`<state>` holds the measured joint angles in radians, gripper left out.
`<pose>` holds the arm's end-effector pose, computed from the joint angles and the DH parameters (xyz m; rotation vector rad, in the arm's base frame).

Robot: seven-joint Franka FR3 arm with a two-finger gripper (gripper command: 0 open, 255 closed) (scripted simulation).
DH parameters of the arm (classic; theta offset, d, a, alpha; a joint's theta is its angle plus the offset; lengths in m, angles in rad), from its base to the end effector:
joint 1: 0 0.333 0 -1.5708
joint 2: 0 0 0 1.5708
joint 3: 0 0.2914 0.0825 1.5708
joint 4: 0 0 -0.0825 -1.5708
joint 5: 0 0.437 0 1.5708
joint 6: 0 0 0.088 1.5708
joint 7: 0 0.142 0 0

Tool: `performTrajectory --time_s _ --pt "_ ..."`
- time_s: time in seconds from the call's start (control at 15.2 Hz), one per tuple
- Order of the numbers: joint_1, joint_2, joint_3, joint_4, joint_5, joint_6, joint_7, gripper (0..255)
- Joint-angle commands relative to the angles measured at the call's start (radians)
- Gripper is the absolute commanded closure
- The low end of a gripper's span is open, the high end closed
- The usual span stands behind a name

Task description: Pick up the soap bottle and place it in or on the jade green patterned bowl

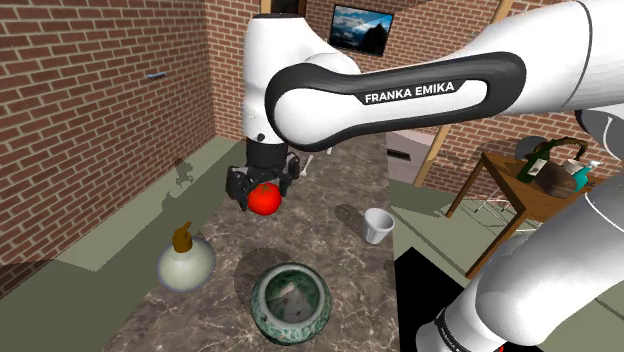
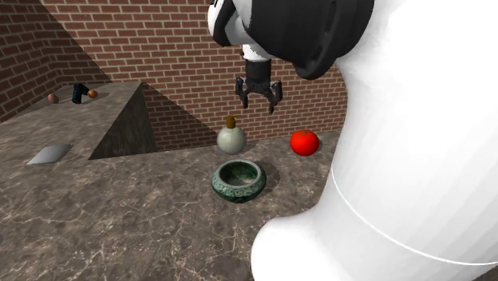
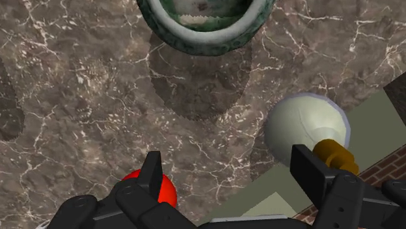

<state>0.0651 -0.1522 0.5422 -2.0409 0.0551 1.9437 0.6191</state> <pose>0.4675 0.3369 0.4254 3.1381 -0.0546 0.0679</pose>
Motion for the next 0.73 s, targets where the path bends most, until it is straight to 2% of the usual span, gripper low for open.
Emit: performTrajectory --time_s 0.0,0.33,0.66 --pt "0.006 0.085 0.033 0.053 -0.051 0.020 0.061 0" --pt "0.061 0.306 0.077 0.213 -0.206 0.031 0.213 0" --pt "0.171 0.532 0.065 0.420 -0.353 -0.003 0.332 0"
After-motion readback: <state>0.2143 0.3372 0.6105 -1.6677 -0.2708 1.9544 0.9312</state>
